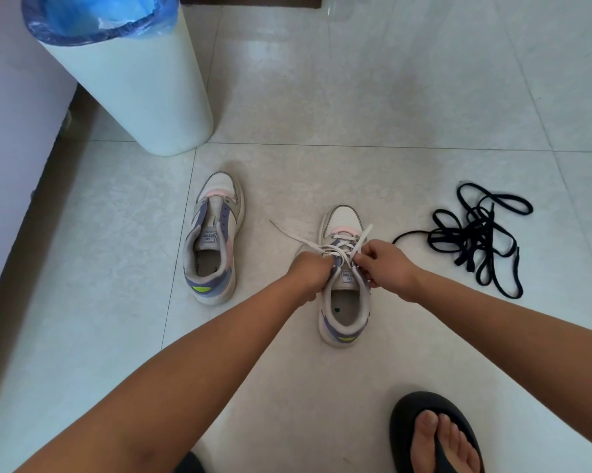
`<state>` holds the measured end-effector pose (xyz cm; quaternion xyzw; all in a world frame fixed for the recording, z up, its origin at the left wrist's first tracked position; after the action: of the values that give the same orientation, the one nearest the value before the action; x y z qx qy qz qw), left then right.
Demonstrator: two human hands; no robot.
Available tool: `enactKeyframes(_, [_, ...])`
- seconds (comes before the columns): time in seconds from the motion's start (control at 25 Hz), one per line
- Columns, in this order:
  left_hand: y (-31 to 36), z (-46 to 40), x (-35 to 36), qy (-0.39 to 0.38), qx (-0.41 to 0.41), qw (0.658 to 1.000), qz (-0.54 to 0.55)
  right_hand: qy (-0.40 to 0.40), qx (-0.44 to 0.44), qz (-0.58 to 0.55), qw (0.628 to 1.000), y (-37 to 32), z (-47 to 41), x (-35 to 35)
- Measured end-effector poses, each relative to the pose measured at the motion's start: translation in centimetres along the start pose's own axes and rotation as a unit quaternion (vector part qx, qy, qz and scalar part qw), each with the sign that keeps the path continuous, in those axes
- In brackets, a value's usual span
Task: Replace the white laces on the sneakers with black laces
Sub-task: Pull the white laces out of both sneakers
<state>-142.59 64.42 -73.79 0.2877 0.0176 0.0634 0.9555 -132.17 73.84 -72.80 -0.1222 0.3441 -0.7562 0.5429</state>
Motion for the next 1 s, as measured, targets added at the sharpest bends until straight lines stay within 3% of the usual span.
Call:
enactKeyframes(0.12, [0.2,0.6,-1.2,0.034,0.025,0.987,-0.156,0.056,0.009,-0.035,0.998,1.4,-0.4,-2.2])
enactKeyframes(0.24, [-1.2,1.2,-2.9,0.074,-0.007,0.941,-0.33,0.165,0.04,0.155,0.973,2.5,0.1,-7.4])
enactKeyframes(0.36, [-3.1,1.4,-4.6,0.103,-0.067,0.882,-0.455,0.215,0.06,0.356,0.908,2.4,1.3,-10.9])
enactKeyframes(0.48, [-4.1,1.1,-5.0,0.102,-0.109,0.796,-0.587,0.197,0.057,0.604,0.77,0.3,1.0,-11.4])
enactKeyframes(0.56, [-4.6,1.1,-5.3,0.087,-0.134,0.759,-0.631,0.208,0.068,0.595,0.773,-1.1,0.5,-11.7])
enactKeyframes(0.64, [-5.0,1.1,-5.7,0.078,-0.142,0.784,-0.599,0.198,0.07,0.386,0.898,-1.8,0.4,-11.2])
enactKeyframes(0.68, [-4.8,1.4,-5.8,0.08,-0.136,0.822,-0.548,0.143,0.095,0.232,0.957,-1.0,0.1,-9.8])
enactKeyframes(0.72, [-4.4,1.7,-5.7,0.08,-0.125,0.87,-0.469,0.055,0.135,0.101,0.984,0.0,-0.1,-7.2])
enactKeyframes(0.8, [-3.9,1.6,-4.2,0.025,-0.085,0.967,-0.239,-0.104,0.185,0.02,0.977,1.0,0.5,-1.8])
enactKeyframes(0.88, [-2.9,2.0,-1.8,-0.03,-0.07,0.996,-0.049,-0.154,0.152,0.022,0.976,0.7,0.5,0.8])
enactKeyframes(0.96, [-1.6,1.5,-0.8,-0.016,-0.039,0.997,-0.061,-0.13,0.079,0.04,0.988,-0.2,-0.2,1.1])
enactKeyframes(1.0, [-0.8,1.4,-0.7,0.004,-0.024,0.993,-0.117,-0.11,0.052,0.11,0.986,-0.8,-0.5,0.9])
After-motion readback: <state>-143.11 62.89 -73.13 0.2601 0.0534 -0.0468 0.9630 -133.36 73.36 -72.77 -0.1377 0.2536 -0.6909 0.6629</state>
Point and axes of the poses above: each hand's wrist, its own z-axis away from the middle knuckle, its own x-axis out of the palm, y = z × x, the point moved 7 cm from there along -z, towards the middle knuckle, and after that the axes turned 15 degrees about -y, right-handed, at the moved point
